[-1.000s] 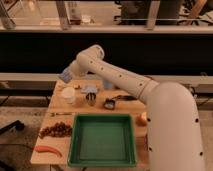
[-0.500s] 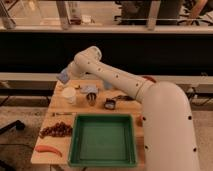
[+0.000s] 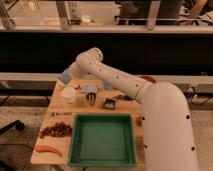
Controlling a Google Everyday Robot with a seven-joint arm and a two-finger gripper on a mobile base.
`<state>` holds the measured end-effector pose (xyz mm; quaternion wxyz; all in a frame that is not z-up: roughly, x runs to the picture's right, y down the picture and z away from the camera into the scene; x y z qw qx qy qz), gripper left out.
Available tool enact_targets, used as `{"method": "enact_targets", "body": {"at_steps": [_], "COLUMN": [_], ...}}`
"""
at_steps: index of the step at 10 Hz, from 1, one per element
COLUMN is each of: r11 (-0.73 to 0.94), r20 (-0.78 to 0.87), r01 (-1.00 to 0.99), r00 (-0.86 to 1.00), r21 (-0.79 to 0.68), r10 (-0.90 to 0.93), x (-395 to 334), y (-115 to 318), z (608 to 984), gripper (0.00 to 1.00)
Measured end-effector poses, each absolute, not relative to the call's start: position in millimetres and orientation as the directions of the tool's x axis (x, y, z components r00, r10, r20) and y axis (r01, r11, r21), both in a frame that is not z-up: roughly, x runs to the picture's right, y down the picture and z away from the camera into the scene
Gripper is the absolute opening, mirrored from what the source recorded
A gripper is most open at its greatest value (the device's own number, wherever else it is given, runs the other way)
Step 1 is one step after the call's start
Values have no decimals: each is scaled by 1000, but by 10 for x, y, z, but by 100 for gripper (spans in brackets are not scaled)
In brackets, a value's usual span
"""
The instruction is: Place sponge in paper cup
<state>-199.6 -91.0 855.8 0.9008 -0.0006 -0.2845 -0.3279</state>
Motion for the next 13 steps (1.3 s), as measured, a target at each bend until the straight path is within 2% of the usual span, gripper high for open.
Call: {"method": "enact_targets", "body": {"at_steps": [5, 13], "r11": [758, 778], "r20": [515, 601], "r01": [614, 602], "r00": [586, 558], "r21": [220, 180], "r10": [-625, -572], "x": [-2079, -2169], "y": [-944, -578], "z": [8263, 8085], "gripper": [0, 0]}}
